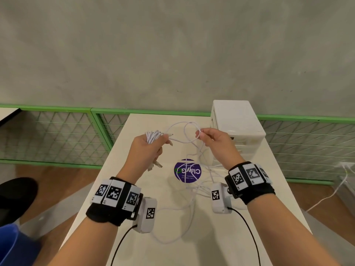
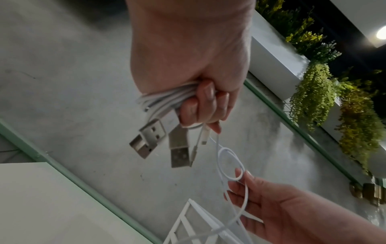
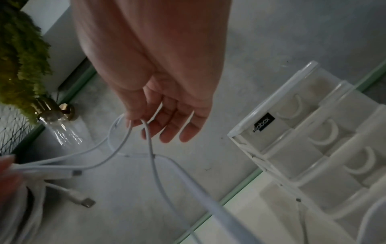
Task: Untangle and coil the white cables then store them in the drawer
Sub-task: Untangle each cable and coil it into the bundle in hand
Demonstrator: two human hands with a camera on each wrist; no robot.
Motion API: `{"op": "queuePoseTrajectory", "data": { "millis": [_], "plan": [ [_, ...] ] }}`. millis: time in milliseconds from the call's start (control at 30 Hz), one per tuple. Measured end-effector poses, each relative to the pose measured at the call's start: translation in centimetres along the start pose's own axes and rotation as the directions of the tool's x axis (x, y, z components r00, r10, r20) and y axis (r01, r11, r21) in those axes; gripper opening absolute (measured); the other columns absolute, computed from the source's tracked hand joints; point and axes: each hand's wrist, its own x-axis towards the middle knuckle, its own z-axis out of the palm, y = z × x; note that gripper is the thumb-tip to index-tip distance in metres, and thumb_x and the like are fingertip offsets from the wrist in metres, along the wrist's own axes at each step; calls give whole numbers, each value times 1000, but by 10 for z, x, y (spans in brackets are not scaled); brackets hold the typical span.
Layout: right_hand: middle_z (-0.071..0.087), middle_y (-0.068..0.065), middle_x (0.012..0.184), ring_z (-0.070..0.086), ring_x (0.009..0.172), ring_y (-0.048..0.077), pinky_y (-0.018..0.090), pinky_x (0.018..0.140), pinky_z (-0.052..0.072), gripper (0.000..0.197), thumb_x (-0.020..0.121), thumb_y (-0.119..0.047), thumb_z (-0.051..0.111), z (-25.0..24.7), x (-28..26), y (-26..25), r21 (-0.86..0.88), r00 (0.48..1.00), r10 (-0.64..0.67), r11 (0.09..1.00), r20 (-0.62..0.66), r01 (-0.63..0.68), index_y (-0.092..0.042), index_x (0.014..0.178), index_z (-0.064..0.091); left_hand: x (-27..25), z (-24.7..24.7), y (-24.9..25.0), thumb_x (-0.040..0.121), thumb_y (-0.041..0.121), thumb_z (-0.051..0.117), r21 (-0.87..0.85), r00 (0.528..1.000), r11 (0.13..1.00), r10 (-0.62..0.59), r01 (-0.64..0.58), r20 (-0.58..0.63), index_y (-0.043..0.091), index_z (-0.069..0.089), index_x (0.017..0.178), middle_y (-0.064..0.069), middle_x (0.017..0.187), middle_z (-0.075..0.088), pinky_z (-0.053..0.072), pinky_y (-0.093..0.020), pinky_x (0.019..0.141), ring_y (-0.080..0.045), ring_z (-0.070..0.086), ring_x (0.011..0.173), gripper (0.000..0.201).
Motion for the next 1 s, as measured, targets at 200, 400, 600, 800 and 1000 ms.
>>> {"op": "queuePoseTrajectory", "data": {
  "millis": [200, 400, 600, 800, 1000],
  "plan": [
    [69, 0, 85, 66, 75, 4, 19, 71, 53, 13, 95, -10, 48, 16, -7, 0, 152, 992, -26, 988, 125, 7, -9, 96, 61, 6, 11, -5, 82, 32, 71, 96, 995, 995, -21, 31, -97, 20, 60, 64, -4, 56, 52, 40, -23, 37, -12, 39, 39, 24],
    [71, 4, 88, 70, 76, 12, 25, 70, 57, 17, 98, -9, 40, 21, -10, -2, 300, 986, -5, 953, 164, -46, -11, 97, 57, 9, 17, -9, 89, 38, 61, 95, 993, 993, -63, 72, -98, 11, 72, 85, 5, 49, 63, 54, -55, 56, -8, 36, 31, 29],
    [73, 1, 80, 71, 75, 16, 27, 68, 59, 21, 98, -11, 41, 25, -13, -7, 321, 980, 6, 945, 197, -70, -17, 99, 62, 9, 22, -6, 92, 30, 58, 101, 999, 994, -38, 38, 1, 19, 63, 77, -6, 48, 43, 51, -27, 39, -7, 39, 29, 19],
    [73, 6, 79, 71, 76, 20, 28, 66, 59, 24, 98, -14, 44, 27, -16, -6, 333, 984, 16, 940, 178, -75, -22, 105, 65, 9, 30, -9, 86, 18, 68, 108, 1000, 994, -10, 11, -9, 5, 58, 75, -8, 53, 49, 47, -26, 39, -16, 42, 39, 20],
    [38, -10, 47, 29, 40, 9, 20, 41, 26, 19, 95, -19, 52, 15, -15, 8, 281, 994, 61, 956, 86, -83, -14, 101, 69, 23, 5, -2, 89, 12, 63, 78, 966, 996, 53, -34, -252, 13, 63, 69, -1, 73, 63, 33, -12, 30, -17, 53, 58, 19]
  ]
}}
